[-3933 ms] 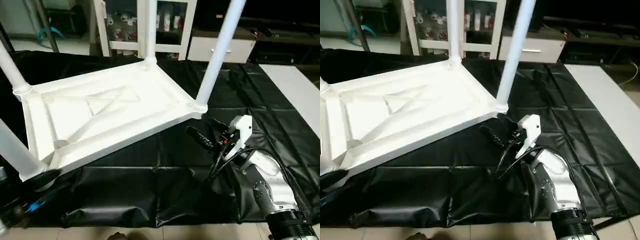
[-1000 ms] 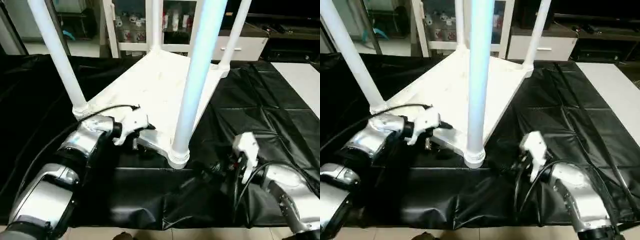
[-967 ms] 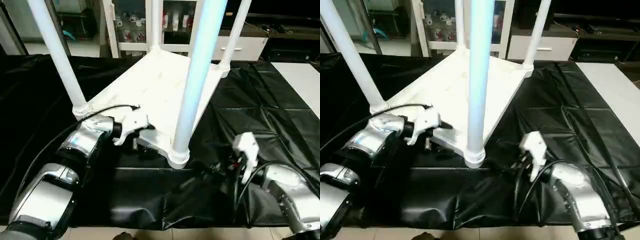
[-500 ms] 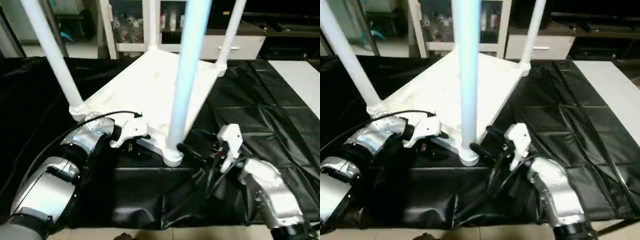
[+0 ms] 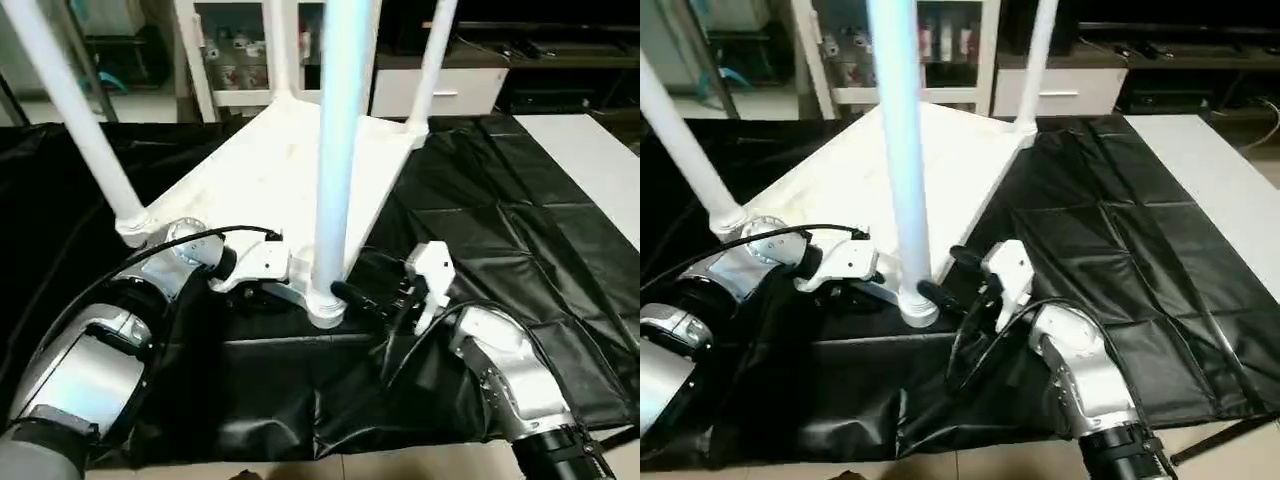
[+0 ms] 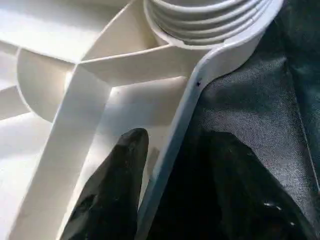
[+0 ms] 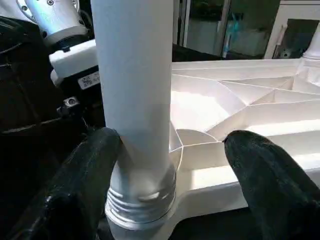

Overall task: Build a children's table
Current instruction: Rotate table base

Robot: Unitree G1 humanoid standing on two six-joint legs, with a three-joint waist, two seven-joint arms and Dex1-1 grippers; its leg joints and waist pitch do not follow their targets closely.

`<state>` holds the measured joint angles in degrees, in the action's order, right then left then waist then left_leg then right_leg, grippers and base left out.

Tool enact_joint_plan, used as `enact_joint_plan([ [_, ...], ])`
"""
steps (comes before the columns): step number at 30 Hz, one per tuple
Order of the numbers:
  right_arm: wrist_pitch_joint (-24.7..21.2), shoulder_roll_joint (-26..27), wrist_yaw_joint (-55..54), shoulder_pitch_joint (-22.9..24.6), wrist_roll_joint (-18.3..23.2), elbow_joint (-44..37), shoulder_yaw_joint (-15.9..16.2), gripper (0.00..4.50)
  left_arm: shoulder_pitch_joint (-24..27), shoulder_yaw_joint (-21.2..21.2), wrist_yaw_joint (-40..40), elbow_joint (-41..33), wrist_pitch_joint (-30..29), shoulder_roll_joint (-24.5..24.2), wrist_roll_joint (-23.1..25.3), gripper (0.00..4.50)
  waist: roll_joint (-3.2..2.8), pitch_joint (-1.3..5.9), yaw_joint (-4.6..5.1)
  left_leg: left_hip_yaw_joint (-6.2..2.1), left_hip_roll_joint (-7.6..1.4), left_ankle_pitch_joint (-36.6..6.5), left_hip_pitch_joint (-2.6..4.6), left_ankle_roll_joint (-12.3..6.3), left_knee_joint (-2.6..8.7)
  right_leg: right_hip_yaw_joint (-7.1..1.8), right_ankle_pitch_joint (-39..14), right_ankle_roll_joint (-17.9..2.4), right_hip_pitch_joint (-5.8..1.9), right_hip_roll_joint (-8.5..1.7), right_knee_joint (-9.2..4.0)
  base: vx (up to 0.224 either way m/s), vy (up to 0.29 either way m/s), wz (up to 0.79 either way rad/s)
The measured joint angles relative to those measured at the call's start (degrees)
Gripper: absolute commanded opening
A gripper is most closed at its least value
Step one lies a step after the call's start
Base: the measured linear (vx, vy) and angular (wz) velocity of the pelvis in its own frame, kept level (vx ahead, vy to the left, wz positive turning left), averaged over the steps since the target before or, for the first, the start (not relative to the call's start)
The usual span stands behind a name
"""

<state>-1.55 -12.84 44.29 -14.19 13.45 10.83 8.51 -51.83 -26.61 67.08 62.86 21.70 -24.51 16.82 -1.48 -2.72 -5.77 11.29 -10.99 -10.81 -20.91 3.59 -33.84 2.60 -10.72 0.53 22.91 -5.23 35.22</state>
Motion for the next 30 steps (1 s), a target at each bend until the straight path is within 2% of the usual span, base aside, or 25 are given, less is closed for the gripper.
enact_joint_plan([
  [5,-0.97,-0.56,1.18,0.15,1.48,-0.56,0.02,3.71,-0.24,-0.08,-0.39,-0.07,0.06,0.47,0.77,1.65,-0.06,0.04,-0.08,0.00,0.01,-0.02,0.00,-0.01,0.00,0.00,0.00,0.00,-0.01,0.00,-0.07,0.000,0.000,0.00],
  [9,-3.07,-1.73,4.91,0.31,4.46,-4.29,0.15,3.71,-0.34,-0.03,-0.59,0.44,0.11,1.47,0.87,1.34,-0.58,0.32,-0.61,0.05,0.02,-0.17,-0.06,-0.07,0.04,0.01,-0.02,-0.02,-0.01,-0.01,-0.26,0.000,0.000,0.00],
  [13,-3.83,-1.84,5.05,0.34,4.91,-5.62,0.30,3.71,-0.55,-0.08,-1.22,1.00,0.26,2.06,1.14,0.99,-0.74,0.41,-0.91,0.05,0.02,-0.18,-0.07,-0.08,0.07,0.03,-0.04,-0.03,0.00,-0.01,-0.27,0.000,0.000,0.00],
  [21,-5.51,-2.80,5.04,0.75,5.23,-7.66,0.23,3.71,-0.76,-0.52,-1.03,0.49,0.67,3.81,2.17,0.58,-0.43,0.48,-0.78,0.12,0.12,-0.16,0.02,-0.07,0.04,-0.12,-0.03,-0.03,-0.06,-0.08,-0.26,0.000,0.000,0.00],
  [27,-5.93,-3.16,4.85,1.31,5.69,-8.46,0.03,3.71,-0.38,-0.38,-0.44,-0.28,-0.43,4.09,2.04,0.41,-0.75,0.65,-0.63,0.11,0.12,-0.16,0.04,-0.07,0.10,-0.10,-0.04,-0.02,-0.04,-0.07,-0.27,0.000,0.000,0.00],
  [30,-5.89,-3.11,4.23,1.78,5.57,-8.48,-0.30,3.71,0.10,0.19,-0.43,-1.35,-3.50,4.67,1.90,0.34,-1.03,0.83,-0.62,0.13,0.13,-0.16,0.04,-0.07,0.10,-0.13,-0.04,-0.02,-0.05,-0.08,-0.29,0.000,0.000,0.00],
])
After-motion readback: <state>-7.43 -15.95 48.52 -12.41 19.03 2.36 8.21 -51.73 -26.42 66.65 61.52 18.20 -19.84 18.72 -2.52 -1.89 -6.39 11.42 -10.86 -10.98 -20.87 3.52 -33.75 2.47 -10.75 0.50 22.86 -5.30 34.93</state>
